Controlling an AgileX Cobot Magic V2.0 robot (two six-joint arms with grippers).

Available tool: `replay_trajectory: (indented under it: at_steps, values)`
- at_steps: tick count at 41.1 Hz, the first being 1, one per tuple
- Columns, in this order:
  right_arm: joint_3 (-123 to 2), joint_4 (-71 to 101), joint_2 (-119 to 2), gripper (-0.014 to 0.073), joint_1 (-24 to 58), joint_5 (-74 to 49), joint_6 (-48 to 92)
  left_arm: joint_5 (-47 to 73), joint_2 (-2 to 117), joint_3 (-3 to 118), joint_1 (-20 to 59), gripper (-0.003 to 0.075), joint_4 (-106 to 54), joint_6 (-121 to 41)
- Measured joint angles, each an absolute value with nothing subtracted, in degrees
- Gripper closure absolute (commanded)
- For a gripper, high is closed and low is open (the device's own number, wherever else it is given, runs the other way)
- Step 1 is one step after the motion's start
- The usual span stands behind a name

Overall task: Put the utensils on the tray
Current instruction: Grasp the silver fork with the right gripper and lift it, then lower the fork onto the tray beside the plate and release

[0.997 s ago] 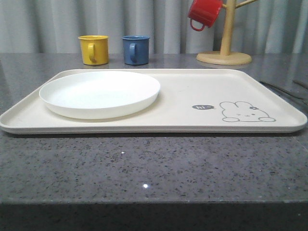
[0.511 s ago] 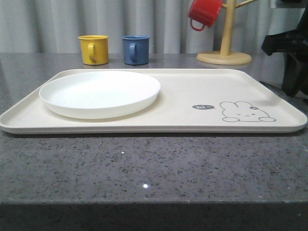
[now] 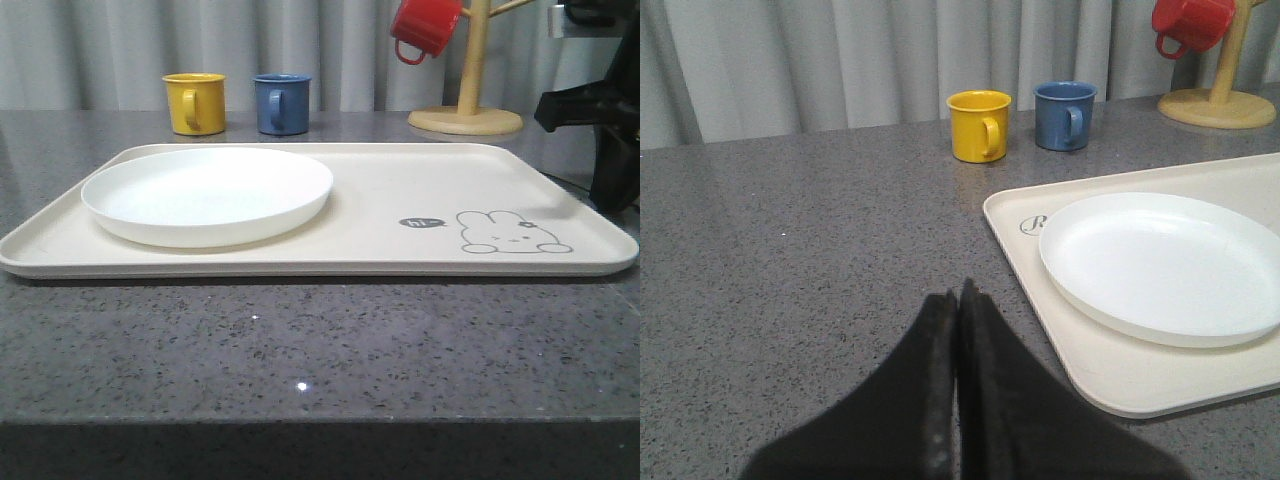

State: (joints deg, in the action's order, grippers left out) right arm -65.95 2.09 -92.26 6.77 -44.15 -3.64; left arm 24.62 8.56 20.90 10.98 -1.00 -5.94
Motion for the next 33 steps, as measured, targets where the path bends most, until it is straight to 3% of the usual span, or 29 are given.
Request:
replay_trajectory:
  at_steps: [17,33]
  values:
    - [-77.8,-1.3,-87.8,0.0608,8.6,-57.9,-7.8,24.6,8.6,20.9,11.0,0.0738,-1.0,-5.9]
    - [-88.3,-1.5,-91.5,0.0608,26.0,-63.3,-17.4,24.6,8.6,20.9,11.0,0.0738,-1.0,-5.9]
